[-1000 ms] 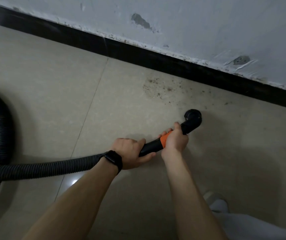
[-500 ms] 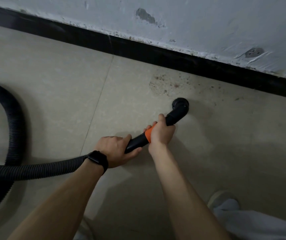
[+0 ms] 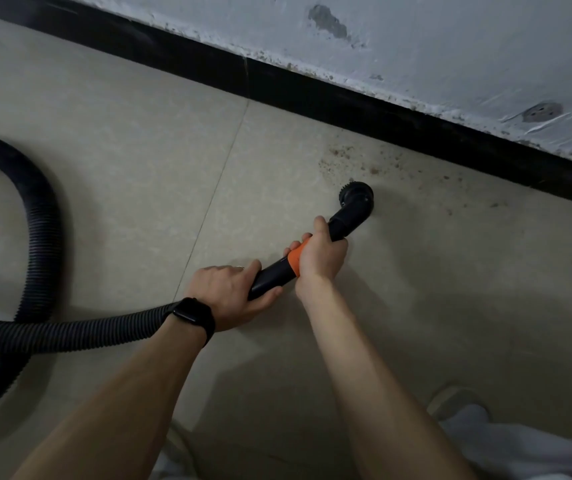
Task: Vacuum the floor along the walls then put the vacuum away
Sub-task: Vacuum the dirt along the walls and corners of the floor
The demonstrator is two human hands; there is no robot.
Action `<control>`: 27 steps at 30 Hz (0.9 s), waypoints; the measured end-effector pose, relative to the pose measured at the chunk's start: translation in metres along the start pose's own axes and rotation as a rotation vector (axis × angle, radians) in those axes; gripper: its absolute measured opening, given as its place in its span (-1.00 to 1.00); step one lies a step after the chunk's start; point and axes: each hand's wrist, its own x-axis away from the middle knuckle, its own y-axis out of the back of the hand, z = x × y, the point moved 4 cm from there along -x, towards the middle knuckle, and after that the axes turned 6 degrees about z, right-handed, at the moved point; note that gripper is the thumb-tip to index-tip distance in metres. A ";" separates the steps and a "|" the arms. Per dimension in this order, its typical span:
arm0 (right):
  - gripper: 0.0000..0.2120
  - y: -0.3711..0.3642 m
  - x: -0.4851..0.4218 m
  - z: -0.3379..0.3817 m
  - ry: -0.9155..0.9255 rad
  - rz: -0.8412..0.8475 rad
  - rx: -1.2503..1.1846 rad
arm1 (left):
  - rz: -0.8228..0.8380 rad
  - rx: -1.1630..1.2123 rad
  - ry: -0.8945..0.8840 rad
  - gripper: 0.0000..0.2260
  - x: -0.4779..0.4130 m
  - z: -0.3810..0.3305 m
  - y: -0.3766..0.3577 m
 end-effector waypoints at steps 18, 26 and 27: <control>-0.80 -0.042 -0.003 -0.003 -0.001 0.120 0.060 | -0.114 0.117 0.080 -0.45 -0.004 0.031 -0.002; -0.77 -0.058 -0.011 0.014 0.027 0.106 0.118 | -0.129 0.156 0.071 -0.40 -0.026 0.037 0.005; -0.79 -0.060 -0.013 0.016 0.029 0.107 0.124 | -0.124 0.157 0.069 -0.41 -0.029 0.037 0.006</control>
